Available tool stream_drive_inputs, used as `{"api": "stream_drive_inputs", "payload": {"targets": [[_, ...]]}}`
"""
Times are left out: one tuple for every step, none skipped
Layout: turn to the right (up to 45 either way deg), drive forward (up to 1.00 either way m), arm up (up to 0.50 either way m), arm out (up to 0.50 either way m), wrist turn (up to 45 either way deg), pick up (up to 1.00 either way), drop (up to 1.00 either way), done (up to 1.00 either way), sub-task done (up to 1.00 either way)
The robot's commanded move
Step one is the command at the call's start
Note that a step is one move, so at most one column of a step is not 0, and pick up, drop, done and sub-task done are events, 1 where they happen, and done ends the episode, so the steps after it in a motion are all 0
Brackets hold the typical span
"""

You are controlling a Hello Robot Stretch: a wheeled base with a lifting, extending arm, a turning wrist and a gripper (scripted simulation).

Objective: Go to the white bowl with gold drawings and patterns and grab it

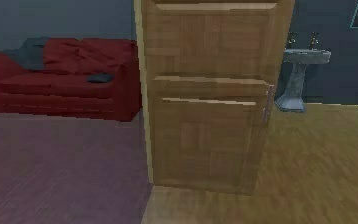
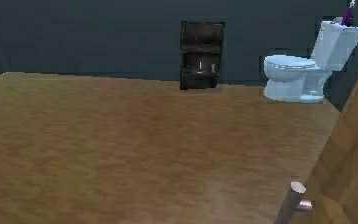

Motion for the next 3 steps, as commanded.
{"api": "stream_drive_inputs", "payload": {"targets": [[0.0, 0.25, 0.00, 0.00, 0.0, 0.00, 0.00, 0.00, 0.00], [-45.0, 0.00, 0.00, 0.00, 0.0, 0.00, 0.00, 0.00, 0.00], [-39.0, 0.00, 0.00, 0.00, 0.0, 0.00, 0.00, 0.00, 0.00]]}}
